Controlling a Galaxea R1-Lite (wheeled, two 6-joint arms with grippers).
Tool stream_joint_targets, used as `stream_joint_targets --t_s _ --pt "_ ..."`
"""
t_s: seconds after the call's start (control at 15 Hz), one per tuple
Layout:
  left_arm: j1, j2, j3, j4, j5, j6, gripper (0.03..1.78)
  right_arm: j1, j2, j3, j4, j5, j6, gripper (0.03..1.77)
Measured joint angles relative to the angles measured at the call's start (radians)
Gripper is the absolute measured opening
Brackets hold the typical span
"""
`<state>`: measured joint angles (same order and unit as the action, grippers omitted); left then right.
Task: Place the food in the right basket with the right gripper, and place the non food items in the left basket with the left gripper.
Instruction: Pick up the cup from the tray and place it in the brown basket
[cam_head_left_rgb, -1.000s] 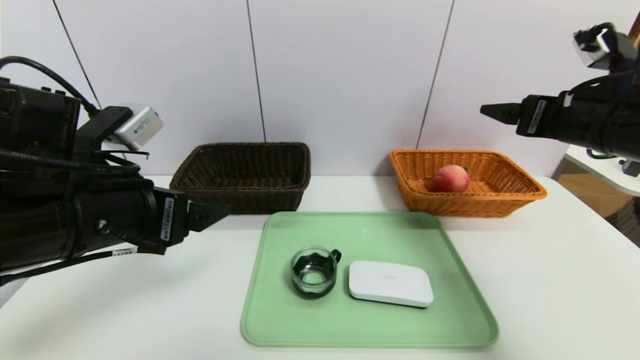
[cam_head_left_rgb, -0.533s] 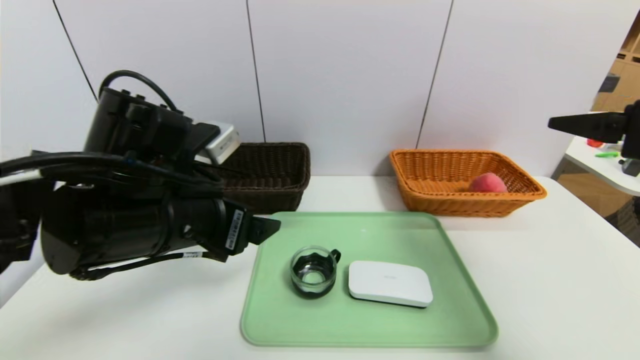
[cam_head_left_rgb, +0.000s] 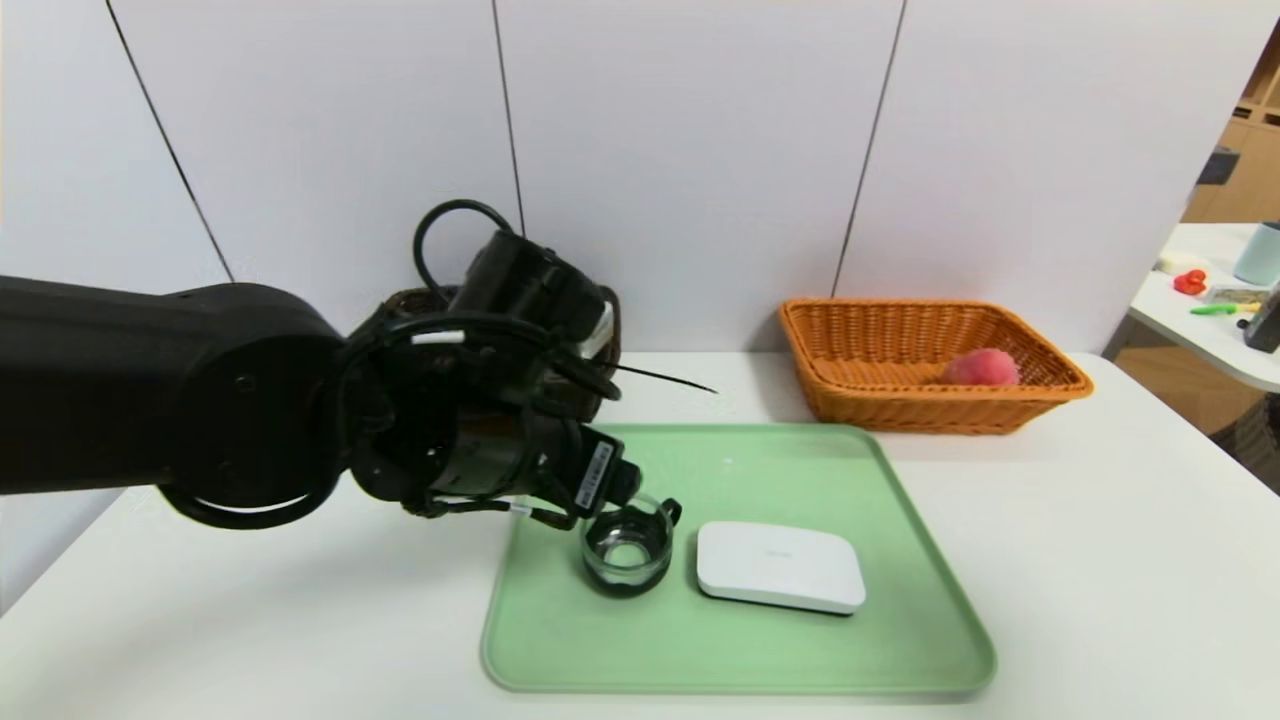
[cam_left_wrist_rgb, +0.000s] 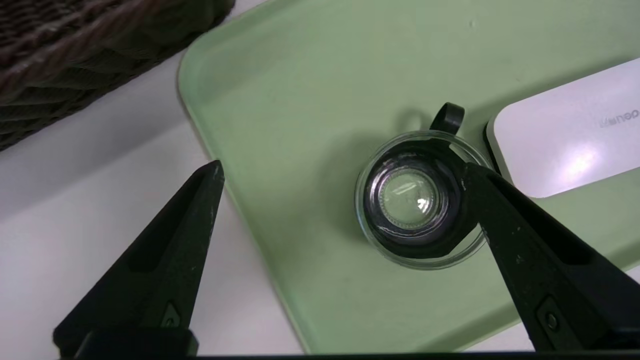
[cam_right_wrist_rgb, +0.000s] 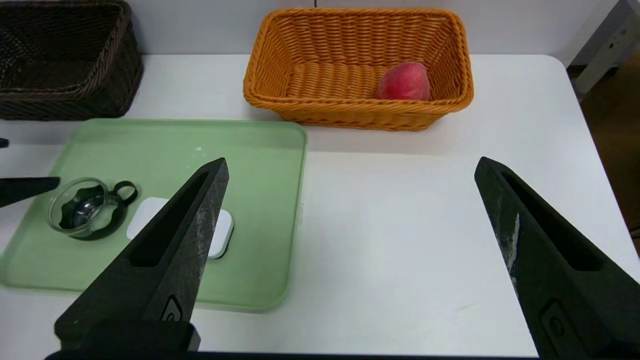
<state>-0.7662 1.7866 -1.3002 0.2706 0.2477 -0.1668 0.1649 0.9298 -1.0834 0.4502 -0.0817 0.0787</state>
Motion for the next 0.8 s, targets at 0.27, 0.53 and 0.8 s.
stream_joint_targets --t_s 0.27,0.53,0.8 --pt "-0.017 0.074 -0.035 0.055 0.028 -0.01 1.69 -0.003 -0.051 0.046 -0.004 0.012 0.004 1.69" --pt "-0.019 0.094 -0.043 0.098 0.04 -0.009 1.69 -0.002 -0.068 0.07 -0.01 0.02 0.005 1.69" --pt "-0.019 0.108 -0.051 0.099 0.04 -0.01 1.69 0.001 -0.068 0.075 -0.011 0.021 0.005 1.69"
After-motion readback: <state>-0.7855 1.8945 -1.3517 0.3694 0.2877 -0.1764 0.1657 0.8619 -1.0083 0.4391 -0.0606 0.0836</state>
